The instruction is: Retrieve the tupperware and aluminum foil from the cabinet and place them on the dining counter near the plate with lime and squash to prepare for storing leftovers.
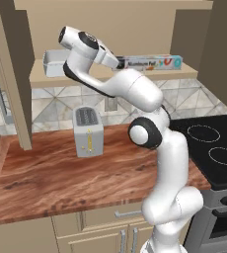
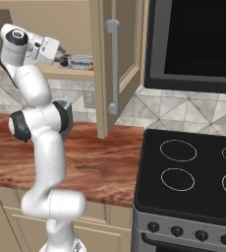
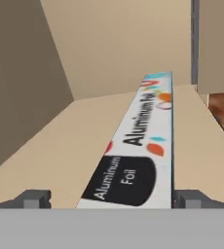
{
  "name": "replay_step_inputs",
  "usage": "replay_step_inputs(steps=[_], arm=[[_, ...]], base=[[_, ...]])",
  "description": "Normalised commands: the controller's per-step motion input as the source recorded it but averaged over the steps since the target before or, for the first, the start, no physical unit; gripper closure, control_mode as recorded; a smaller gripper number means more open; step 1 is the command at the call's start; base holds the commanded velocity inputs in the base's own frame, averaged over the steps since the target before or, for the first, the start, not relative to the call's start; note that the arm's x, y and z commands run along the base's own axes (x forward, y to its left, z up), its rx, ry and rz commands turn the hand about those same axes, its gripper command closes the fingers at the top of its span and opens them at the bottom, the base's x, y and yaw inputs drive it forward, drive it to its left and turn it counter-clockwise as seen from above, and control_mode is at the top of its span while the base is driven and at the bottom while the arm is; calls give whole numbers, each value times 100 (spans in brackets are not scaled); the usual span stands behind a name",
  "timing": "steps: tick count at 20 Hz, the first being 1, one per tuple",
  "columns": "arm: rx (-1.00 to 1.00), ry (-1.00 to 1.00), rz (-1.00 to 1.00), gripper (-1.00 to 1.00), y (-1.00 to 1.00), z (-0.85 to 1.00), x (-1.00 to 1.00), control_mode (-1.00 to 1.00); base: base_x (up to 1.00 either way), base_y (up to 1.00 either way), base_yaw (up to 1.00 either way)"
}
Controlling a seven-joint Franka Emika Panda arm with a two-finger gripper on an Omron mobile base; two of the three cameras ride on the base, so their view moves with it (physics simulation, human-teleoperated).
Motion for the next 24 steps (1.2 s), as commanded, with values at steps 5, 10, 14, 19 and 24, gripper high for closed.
replay_step_inputs(steps=[5, 10, 14, 19, 24], arm=[[0, 6, -10, -100, -9, -28, 7, -100], [0, 2, -4, -100, -10, -37, 2, -100], [0, 2, -1, 100, -4, -41, 0, -100], [0, 0, 0, 100, 0, -19, -10, -100], [0, -10, 0, 100, 0, -5, -44, -100]], base=[[0, 0, 0], [0, 0, 0], [0, 0, 0], [0, 0, 0], [0, 0, 0]])
